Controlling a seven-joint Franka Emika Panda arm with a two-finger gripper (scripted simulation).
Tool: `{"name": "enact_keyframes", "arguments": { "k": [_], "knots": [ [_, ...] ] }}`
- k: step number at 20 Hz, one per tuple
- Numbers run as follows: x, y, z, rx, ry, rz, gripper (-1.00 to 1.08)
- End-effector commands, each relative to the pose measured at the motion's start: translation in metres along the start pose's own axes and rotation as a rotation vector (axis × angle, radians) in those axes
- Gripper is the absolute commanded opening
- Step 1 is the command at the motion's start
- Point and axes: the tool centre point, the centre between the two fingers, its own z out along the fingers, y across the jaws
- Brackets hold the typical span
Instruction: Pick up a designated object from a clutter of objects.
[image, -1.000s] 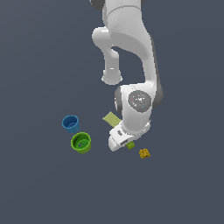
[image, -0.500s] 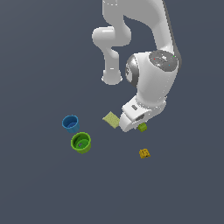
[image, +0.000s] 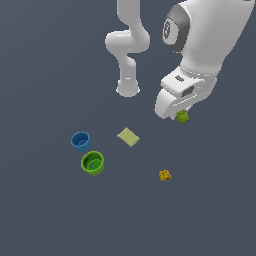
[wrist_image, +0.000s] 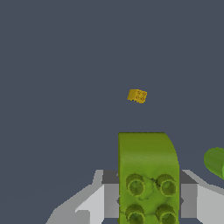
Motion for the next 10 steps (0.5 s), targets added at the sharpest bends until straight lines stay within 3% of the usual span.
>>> {"name": "enact_keyframes", "arguments": {
  "k": [1, 10],
  "knots": [
    [-0.003, -0.015, -0.027, 0.000, -0.001, 0.000, -1.00],
    [-0.007, -0.056, -0.101, 0.001, 0.000, 0.000, -1.00]
  ]
}}
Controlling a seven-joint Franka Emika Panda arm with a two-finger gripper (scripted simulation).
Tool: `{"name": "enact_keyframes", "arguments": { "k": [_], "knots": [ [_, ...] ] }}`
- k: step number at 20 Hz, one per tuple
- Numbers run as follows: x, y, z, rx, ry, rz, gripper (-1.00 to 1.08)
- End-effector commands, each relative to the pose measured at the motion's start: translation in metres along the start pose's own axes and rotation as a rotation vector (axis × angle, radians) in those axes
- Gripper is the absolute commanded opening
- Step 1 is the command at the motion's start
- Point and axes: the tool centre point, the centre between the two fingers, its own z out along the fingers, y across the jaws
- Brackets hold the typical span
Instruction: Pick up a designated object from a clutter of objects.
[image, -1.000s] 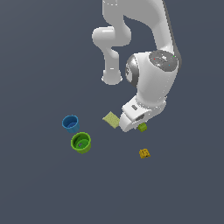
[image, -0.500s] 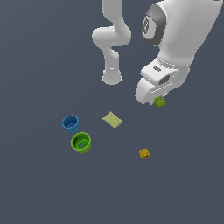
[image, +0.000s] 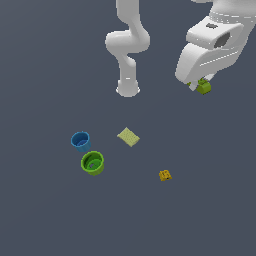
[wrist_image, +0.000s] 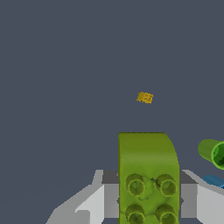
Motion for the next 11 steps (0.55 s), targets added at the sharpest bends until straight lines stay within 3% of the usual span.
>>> {"name": "enact_keyframes", "arguments": {
  "k": [1, 11],
  "knots": [
    [-0.001, -0.009, -0.016, 0.001, -0.001, 0.001, -1.00],
    [0.000, -0.022, -0.041, 0.002, -0.001, 0.002, -1.00]
  ]
}}
